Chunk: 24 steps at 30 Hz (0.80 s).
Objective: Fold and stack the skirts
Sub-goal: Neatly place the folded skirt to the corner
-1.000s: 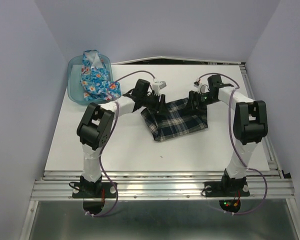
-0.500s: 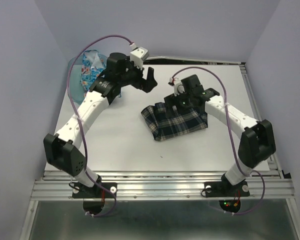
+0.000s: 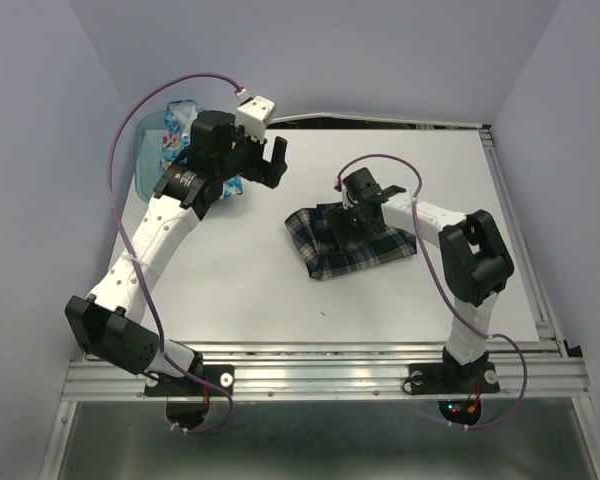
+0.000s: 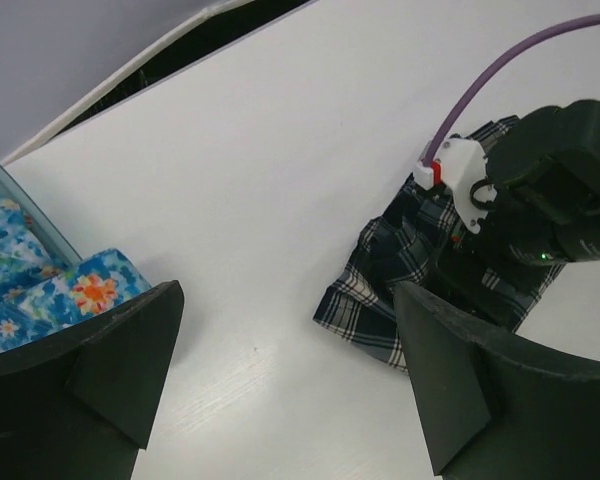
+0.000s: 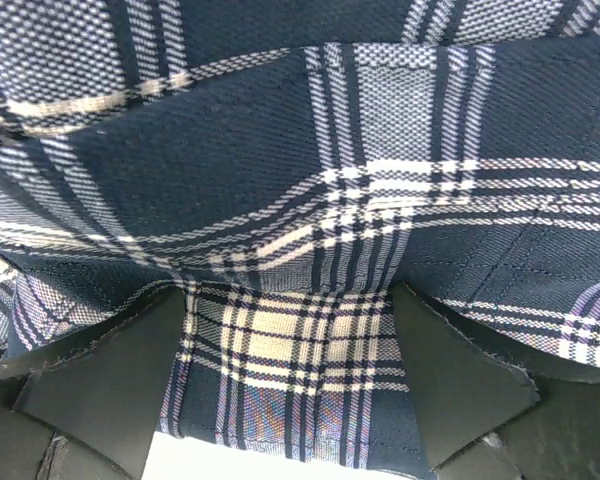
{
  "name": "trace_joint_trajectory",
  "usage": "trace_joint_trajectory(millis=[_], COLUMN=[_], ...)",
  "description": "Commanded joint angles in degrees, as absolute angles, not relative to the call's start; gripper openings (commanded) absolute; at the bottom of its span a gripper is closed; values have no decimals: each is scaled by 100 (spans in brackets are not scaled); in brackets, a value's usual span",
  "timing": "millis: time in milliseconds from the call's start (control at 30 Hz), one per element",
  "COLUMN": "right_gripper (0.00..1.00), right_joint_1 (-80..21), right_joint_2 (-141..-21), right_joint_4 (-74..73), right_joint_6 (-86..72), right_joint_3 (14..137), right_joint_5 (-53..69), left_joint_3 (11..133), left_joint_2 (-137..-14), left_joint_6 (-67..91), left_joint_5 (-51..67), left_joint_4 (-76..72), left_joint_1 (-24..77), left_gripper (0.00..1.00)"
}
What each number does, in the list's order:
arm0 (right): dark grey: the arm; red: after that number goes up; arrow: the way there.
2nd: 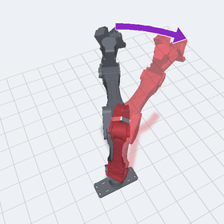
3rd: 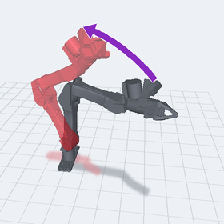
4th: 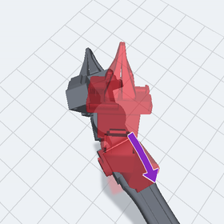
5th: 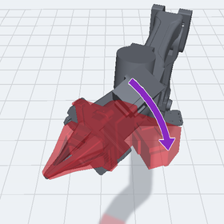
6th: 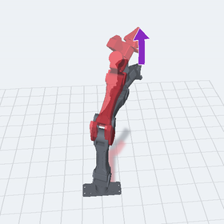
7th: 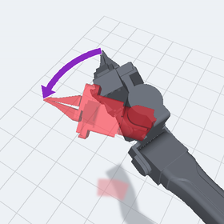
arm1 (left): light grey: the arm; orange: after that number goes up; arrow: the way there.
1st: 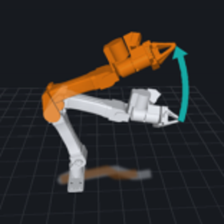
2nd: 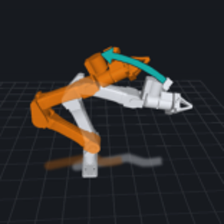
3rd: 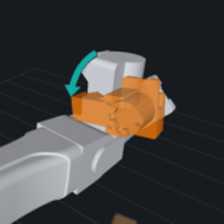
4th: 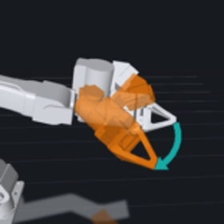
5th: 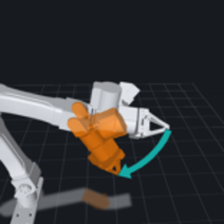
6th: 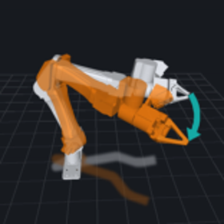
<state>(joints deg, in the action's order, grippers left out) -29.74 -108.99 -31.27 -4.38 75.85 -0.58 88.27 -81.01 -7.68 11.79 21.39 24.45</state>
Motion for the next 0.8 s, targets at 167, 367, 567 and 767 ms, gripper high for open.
trace_joint_trajectory(millis=[167, 367, 567, 767], right_gripper=[89, 89, 88, 89], right_joint_1=[-1171, -80, 561, 615], right_joint_2=[-12260, -13200, -14017, -14177], right_joint_4=[-2944, -2874, -2874, -2900], right_joint_6=[648, 1431, 1792, 1864], right_joint_3=[8427, 9649, 10843, 11241], right_joint_5=[-176, -184, 113, 280], left_joint_3=[8692, 8692, 8622, 8701], left_joint_2=[-8068, -8139, -8270, -8367], left_joint_6=[-818, -861, -870, -870], left_joint_5=[1388, 1599, 1740, 1863], left_joint_4=[2417, 2461, 2505, 2540], left_joint_1=[2198, 1987, 1837, 1697], left_gripper=[99, 99, 99, 99])
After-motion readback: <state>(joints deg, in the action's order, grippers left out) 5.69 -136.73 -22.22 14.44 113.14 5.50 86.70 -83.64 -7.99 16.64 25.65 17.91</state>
